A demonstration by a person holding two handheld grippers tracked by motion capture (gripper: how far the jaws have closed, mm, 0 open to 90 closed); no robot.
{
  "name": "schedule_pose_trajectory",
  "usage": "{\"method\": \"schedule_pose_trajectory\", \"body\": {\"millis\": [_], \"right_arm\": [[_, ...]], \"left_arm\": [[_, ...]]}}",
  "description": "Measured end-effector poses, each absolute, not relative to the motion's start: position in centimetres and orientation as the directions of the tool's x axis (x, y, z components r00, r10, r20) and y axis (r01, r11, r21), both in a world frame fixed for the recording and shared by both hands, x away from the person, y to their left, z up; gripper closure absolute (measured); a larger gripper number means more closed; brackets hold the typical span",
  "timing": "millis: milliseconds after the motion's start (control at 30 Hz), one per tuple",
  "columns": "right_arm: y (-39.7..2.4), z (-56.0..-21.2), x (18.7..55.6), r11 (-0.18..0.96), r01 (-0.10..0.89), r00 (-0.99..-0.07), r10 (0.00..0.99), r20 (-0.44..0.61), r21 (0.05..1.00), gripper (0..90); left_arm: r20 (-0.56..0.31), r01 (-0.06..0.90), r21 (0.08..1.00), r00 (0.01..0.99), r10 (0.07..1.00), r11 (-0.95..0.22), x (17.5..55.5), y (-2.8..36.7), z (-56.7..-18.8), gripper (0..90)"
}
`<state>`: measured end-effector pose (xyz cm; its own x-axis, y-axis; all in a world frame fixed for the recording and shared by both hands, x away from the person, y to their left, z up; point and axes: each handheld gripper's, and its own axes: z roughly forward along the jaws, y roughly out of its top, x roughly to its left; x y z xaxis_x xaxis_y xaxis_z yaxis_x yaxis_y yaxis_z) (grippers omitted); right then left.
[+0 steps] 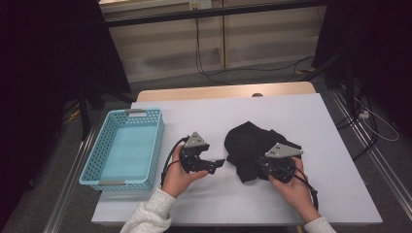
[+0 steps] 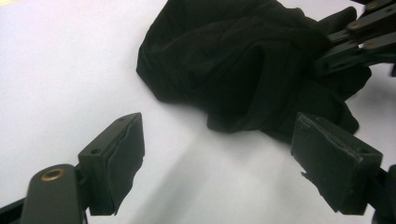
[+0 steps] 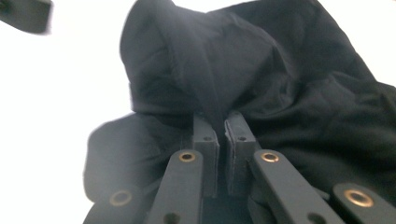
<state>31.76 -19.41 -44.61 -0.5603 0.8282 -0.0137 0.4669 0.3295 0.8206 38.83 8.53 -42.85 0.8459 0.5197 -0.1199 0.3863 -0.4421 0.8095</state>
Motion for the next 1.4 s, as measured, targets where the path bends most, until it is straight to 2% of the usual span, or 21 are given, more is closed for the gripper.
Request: {"method": "schedule_pose_trajectory", "body": {"millis": [100, 200, 433, 467, 533, 567, 700, 933, 1067, 1300, 1400], "right_arm": [[-19.0, -44.1, 31.5, 0.327, 0.454, -0.577, 0.817, -0.006, 0.829, 85.2], [-18.4, -43.0, 31.0, 0.253, 0.459, -0.596, 0.799, 0.084, 0.851, 85.3], [-18.9, -40.0, 30.1, 0.182, 0.401, -0.607, 0.787, 0.112, 0.898, 85.2], [-19.9, -39.3, 30.1, 0.139, 0.390, -0.586, 0.800, 0.129, 0.910, 85.1], [-20.5, -39.2, 30.1, 0.126, 0.386, -0.567, 0.814, 0.126, 0.914, 85.1], [-21.9, -39.6, 30.6, 0.096, 0.396, -0.517, 0.846, 0.135, 0.913, 85.1], [-24.2, -42.0, 31.4, 0.049, 0.452, -0.420, 0.892, 0.164, 0.891, 85.0], [-25.8, -43.6, 31.5, 0.049, 0.495, -0.365, 0.918, 0.157, 0.867, 84.7], [-26.0, -44.0, 31.2, 0.093, 0.496, -0.373, 0.921, 0.115, 0.863, 84.3], [-25.5, -45.0, 30.4, 0.129, 0.521, -0.394, 0.913, 0.104, 0.844, 84.2], [-25.2, -45.0, 29.9, 0.181, 0.504, -0.407, 0.912, 0.047, 0.844, 83.0]], "left_arm": [[-0.116, 0.388, 0.807, 0.844, 0.524, -0.446, 38.9, 8.7, -43.0, 17.5], [-0.120, 0.390, 0.807, 0.843, 0.524, -0.443, 38.9, 8.7, -43.0, 17.4], [-0.136, 0.402, 0.808, 0.839, 0.527, -0.431, 39.0, 8.9, -43.2, 17.7], [-0.137, 0.402, 0.809, 0.838, 0.529, -0.428, 39.0, 8.9, -43.1, 17.7], [-0.139, 0.402, 0.810, 0.839, 0.526, -0.428, 38.9, 8.9, -43.1, 17.7], [-0.142, 0.403, 0.809, 0.840, 0.524, -0.427, 38.9, 8.9, -43.1, 17.7], [-0.151, 0.406, 0.802, 0.848, 0.508, -0.439, 38.9, 8.2, -43.6, 17.8], [-0.149, 0.392, 0.806, 0.859, 0.489, -0.443, 39.2, 7.2, -43.8, 18.8], [-0.148, 0.383, 0.808, 0.868, 0.474, -0.449, 39.3, 6.4, -43.9, 19.7], [-0.148, 0.366, 0.815, 0.881, 0.449, -0.449, 39.5, 5.2, -43.9, 22.2], [-0.139, 0.359, 0.814, 0.883, 0.448, -0.456, 40.0, 4.5, -44.6, 24.1]]}}
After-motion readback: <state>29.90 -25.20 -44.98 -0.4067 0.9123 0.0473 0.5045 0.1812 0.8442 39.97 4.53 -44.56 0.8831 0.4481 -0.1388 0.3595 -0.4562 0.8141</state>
